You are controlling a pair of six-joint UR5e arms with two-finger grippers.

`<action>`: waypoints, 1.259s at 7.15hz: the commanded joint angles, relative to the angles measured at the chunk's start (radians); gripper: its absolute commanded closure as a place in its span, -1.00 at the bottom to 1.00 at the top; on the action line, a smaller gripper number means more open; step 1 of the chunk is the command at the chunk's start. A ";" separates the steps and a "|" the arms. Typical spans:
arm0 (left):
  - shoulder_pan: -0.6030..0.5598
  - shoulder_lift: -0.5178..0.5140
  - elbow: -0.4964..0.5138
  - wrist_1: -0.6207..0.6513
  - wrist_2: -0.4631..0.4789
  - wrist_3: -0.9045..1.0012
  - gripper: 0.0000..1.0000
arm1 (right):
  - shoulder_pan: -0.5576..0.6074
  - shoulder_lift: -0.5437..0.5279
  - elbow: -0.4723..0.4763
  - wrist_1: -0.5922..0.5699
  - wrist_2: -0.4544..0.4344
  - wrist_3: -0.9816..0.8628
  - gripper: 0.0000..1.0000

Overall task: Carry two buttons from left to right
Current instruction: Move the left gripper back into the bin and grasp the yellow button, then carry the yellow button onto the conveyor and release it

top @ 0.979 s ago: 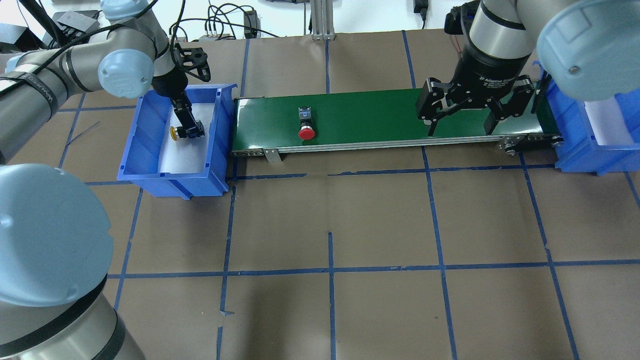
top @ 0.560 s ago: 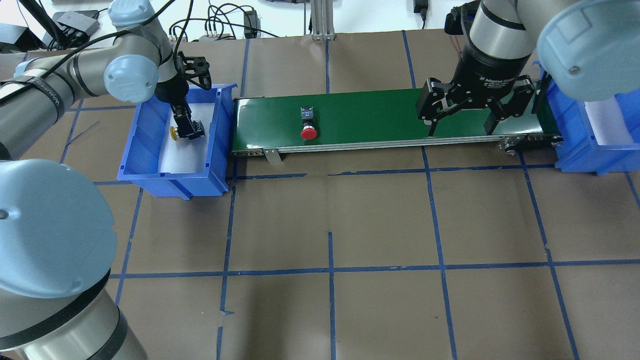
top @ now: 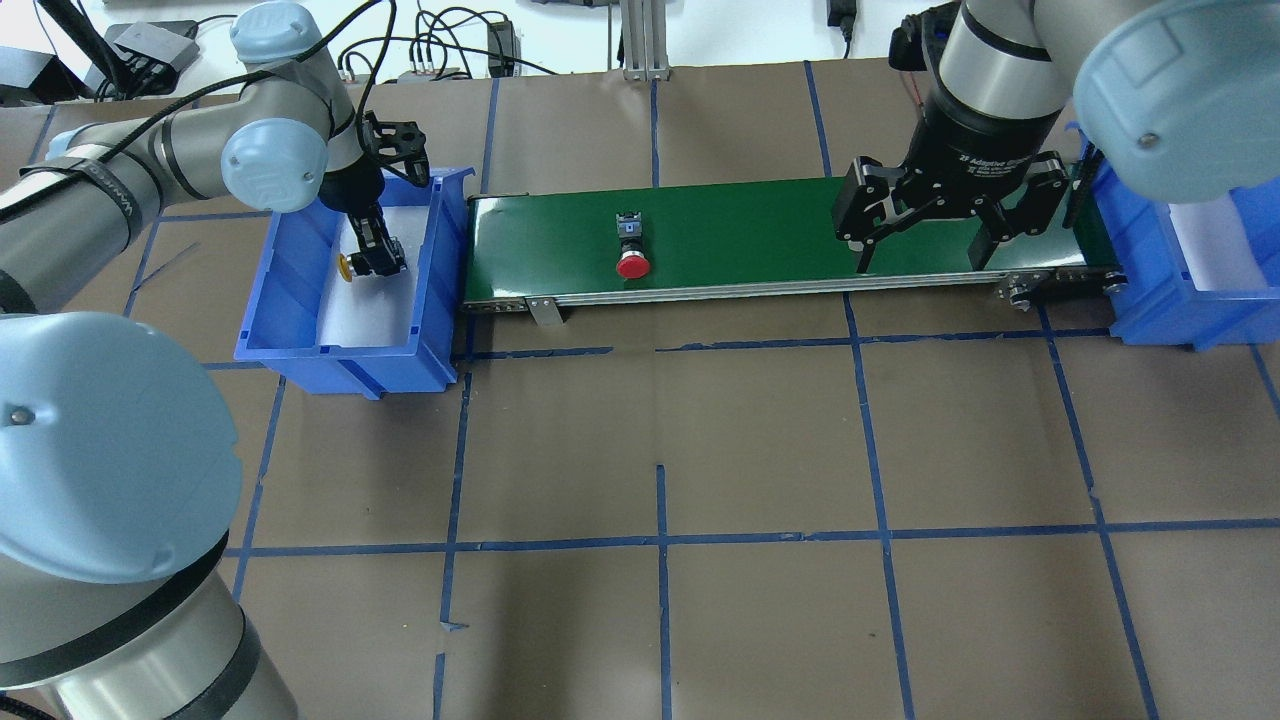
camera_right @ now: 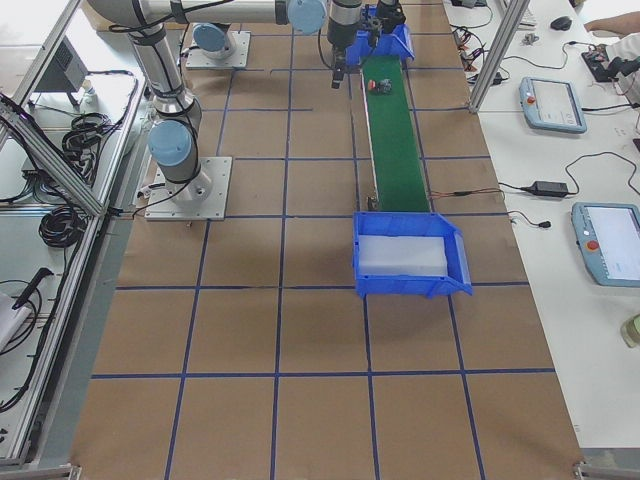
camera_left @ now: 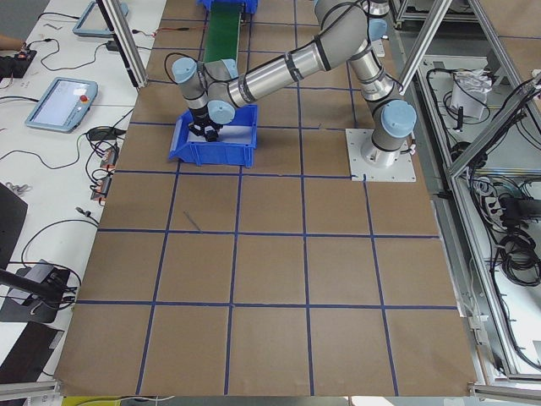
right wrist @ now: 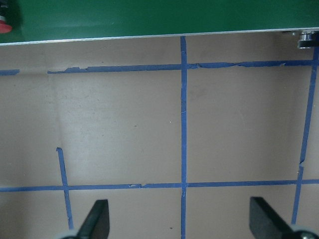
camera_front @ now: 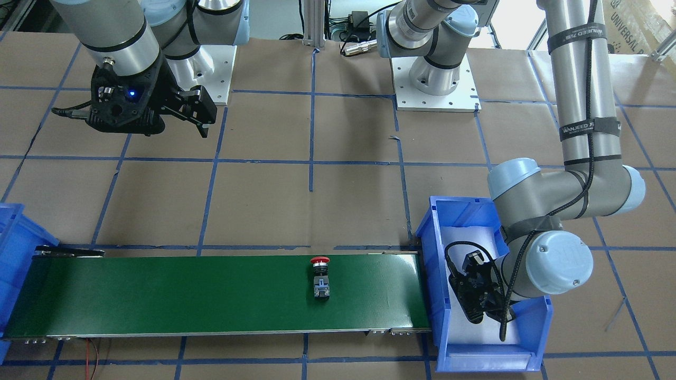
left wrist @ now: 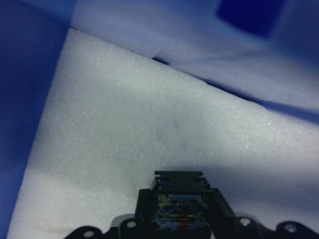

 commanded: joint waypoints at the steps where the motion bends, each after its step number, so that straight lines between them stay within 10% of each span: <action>1: -0.006 0.105 -0.002 0.000 -0.004 -0.245 0.60 | 0.000 0.000 0.000 0.000 0.000 -0.001 -1.00; 6: -0.188 0.153 0.008 0.064 -0.013 -1.279 0.60 | -0.001 0.000 0.000 0.000 0.000 -0.002 -1.00; 9: -0.291 0.046 0.014 0.121 -0.013 -1.380 0.59 | -0.003 0.000 0.000 0.000 0.000 -0.002 -1.00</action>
